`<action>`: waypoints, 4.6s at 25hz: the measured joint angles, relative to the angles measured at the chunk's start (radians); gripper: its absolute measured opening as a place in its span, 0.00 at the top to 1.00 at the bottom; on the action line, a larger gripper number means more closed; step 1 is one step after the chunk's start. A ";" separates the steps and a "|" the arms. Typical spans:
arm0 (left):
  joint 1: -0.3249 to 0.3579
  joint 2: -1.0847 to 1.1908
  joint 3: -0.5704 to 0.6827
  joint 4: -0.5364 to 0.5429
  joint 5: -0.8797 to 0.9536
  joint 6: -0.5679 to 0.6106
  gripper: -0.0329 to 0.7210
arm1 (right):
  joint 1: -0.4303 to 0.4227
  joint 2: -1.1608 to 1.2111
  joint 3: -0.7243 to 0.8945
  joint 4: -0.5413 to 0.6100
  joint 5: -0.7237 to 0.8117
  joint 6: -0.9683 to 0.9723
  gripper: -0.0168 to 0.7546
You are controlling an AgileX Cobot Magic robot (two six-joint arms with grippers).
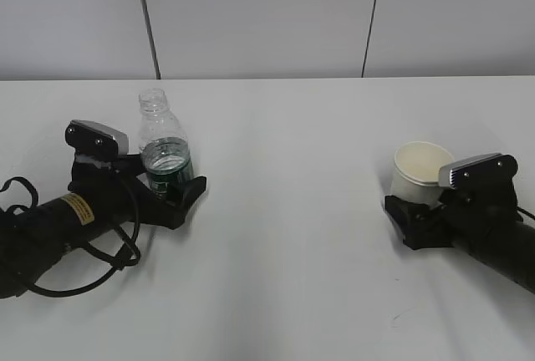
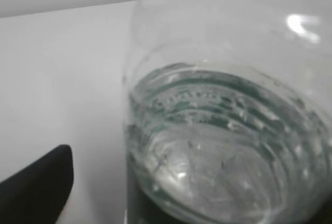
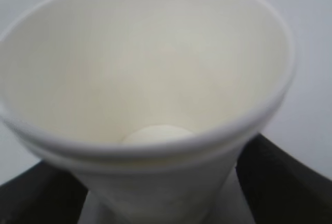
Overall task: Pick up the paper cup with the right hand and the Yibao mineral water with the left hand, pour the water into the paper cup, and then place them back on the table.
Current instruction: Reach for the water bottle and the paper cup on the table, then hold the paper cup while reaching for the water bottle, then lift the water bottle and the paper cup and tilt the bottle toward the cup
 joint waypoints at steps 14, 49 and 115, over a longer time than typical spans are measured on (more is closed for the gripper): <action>-0.005 0.034 -0.022 0.010 0.000 -0.005 0.12 | 0.000 0.013 -0.006 0.002 0.000 0.001 0.13; -0.006 0.034 -0.022 0.013 0.000 -0.023 0.38 | 0.000 0.013 -0.026 -0.013 0.000 0.002 0.30; -0.003 -0.153 -0.020 0.006 0.044 0.797 0.44 | 0.351 -0.109 -0.374 -0.742 0.354 0.519 0.30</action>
